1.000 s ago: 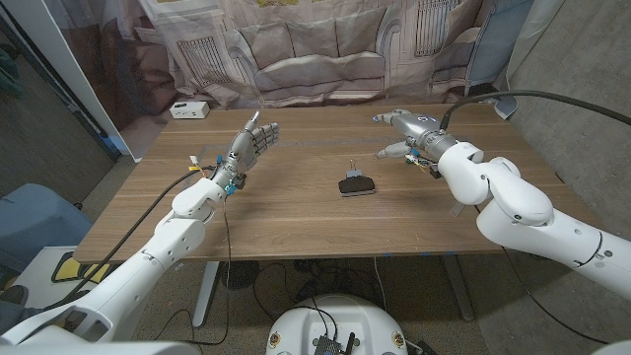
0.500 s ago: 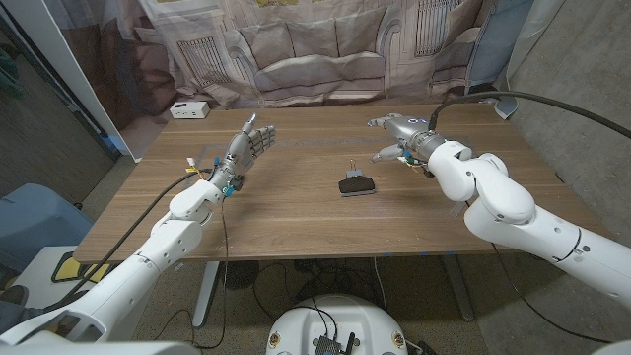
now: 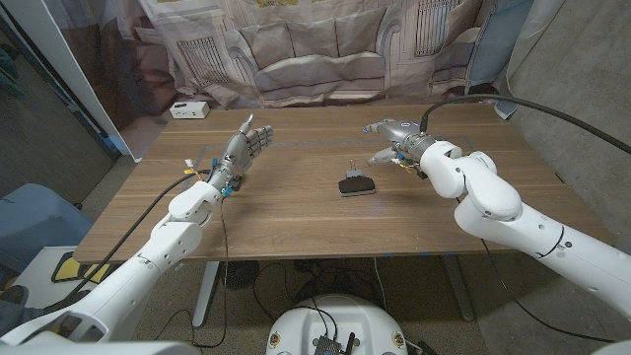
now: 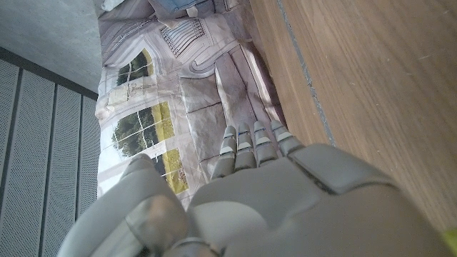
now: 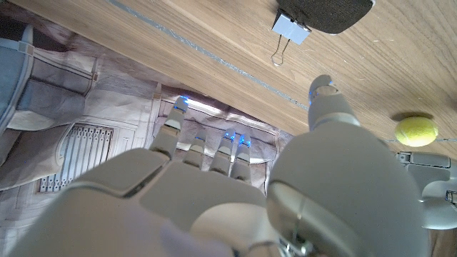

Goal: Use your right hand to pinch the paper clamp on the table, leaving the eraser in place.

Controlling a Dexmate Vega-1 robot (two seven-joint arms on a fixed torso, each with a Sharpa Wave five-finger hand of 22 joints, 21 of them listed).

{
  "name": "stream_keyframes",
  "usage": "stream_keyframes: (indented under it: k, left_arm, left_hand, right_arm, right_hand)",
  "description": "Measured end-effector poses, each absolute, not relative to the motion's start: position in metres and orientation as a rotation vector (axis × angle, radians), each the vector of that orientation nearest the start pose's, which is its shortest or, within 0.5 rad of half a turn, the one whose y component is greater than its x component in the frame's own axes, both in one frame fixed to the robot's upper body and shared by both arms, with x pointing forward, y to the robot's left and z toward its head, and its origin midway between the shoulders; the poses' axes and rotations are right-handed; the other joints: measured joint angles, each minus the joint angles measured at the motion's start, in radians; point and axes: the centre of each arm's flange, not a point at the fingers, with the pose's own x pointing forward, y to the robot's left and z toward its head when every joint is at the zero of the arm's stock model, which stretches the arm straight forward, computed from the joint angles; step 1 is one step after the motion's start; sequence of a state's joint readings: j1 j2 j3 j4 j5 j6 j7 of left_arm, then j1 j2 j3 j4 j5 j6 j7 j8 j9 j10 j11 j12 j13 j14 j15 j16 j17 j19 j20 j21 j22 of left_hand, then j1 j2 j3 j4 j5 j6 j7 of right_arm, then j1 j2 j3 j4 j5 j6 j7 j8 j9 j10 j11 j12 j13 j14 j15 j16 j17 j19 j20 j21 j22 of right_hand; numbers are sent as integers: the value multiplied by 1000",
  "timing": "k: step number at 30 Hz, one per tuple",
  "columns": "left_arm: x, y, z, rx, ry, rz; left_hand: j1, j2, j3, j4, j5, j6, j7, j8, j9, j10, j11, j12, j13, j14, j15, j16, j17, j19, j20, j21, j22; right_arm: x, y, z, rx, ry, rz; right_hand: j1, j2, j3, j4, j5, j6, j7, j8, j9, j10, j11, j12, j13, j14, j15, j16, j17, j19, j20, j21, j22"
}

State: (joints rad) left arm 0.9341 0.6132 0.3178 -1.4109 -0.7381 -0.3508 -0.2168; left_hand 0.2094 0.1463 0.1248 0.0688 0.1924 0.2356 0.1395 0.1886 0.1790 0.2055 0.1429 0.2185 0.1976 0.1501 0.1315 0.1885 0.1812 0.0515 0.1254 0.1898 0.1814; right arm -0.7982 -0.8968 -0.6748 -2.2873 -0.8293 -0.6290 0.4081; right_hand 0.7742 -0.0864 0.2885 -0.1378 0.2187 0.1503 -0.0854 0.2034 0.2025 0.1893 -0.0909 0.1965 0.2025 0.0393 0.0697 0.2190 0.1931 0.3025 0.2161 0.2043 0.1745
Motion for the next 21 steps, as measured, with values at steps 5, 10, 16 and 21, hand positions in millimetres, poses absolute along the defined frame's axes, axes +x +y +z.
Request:
stream_keyframes:
  k: [5, 10, 16, 21]
  left_arm:
    - [613, 310, -24, -7, -675, -359]
    - [610, 312, -26, -7, -680, -349]
    - [609, 313, -26, -2, -682, -344]
    - [609, 314, -26, 2, -684, -343]
  left_hand:
    - [0, 0, 5, -4, 0, 0, 0, 0, -2, 0, 0, 0, 0, 1, -1, 0, 0, 0, 0, 0, 0]
    - [0, 0, 8, 0, 0, 0, 0, 0, -2, 0, 0, 0, 0, 1, -1, 0, 0, 0, 0, 0, 0]
    - [0, 0, 11, -3, -4, 0, 0, 0, -2, 0, 0, 0, 0, 1, -1, 0, 0, 0, 0, 0, 0]
    - [7, 7, 13, -3, -4, 0, 0, 0, -2, 0, 0, 0, 0, 1, -1, 0, 0, 0, 0, 0, 0]
  right_arm:
    - [499, -157, 46, -1640, -501, -2]
    - [501, -153, 45, -1648, -487, 6]
    - [503, -149, 43, -1651, -468, 12]
    - [505, -145, 41, -1651, -461, 19]
  right_hand:
    - [0, 0, 0, 0, 0, -19, 8, -4, 0, 0, 0, 0, 0, 5, 5, 3, 0, 9, 2, 0, 0]
    - [-5, -5, 0, 0, 0, -24, 14, -4, 0, -7, 7, 0, 0, 6, 6, 3, 0, 20, 2, 0, 5]
    - [-15, -4, -4, 4, 0, -24, 14, -4, 0, -7, 7, 0, 0, 20, 5, 7, 0, 32, 4, 8, 5]
    - [-15, -4, -4, 4, 0, -22, 12, -4, 0, 2, 9, 0, 0, 23, 2, 7, 0, 41, 2, 9, 5]
